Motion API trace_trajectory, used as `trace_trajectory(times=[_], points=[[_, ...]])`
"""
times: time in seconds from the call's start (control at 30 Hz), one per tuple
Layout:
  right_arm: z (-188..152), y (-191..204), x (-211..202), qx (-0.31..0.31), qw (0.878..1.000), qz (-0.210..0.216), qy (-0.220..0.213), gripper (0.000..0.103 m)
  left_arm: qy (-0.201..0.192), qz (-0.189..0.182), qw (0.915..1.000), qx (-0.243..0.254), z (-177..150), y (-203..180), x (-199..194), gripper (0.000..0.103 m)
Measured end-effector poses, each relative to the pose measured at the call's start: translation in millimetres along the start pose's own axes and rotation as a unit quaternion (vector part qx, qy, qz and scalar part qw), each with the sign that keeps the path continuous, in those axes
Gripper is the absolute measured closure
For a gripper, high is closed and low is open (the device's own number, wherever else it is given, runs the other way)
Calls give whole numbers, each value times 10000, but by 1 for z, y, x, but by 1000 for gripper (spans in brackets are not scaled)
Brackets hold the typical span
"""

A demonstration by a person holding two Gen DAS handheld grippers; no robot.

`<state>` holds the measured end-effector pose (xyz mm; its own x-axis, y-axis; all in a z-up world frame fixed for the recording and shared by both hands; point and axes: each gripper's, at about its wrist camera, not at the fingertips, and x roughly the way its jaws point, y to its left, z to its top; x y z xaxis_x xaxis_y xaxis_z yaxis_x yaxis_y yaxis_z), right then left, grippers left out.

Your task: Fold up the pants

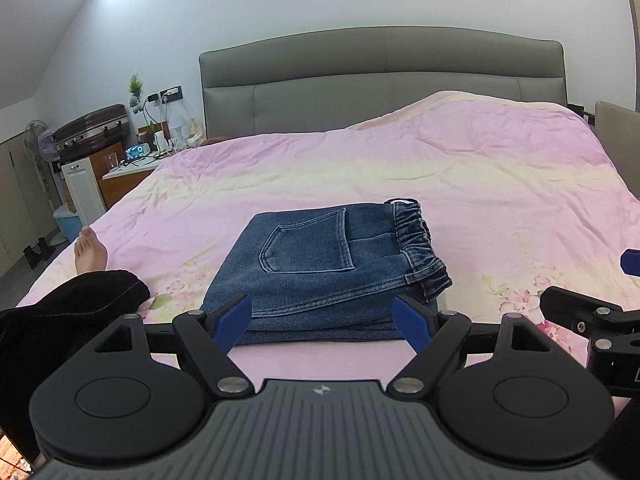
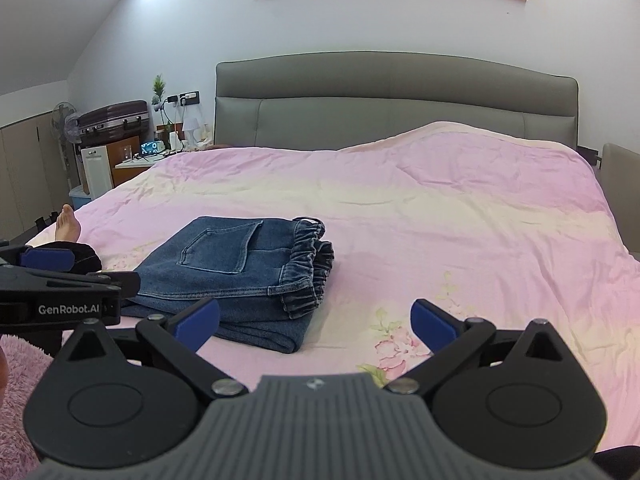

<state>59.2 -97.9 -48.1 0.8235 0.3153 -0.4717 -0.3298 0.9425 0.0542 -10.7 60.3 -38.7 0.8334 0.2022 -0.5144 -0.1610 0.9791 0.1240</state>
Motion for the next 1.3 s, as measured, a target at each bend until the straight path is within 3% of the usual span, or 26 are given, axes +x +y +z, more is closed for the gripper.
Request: trace_trajectory(times=[1.3], points=[[-1,6,-19,-11,9998,48,-168,5,-92,42,9999,53,4,1,-11,9]])
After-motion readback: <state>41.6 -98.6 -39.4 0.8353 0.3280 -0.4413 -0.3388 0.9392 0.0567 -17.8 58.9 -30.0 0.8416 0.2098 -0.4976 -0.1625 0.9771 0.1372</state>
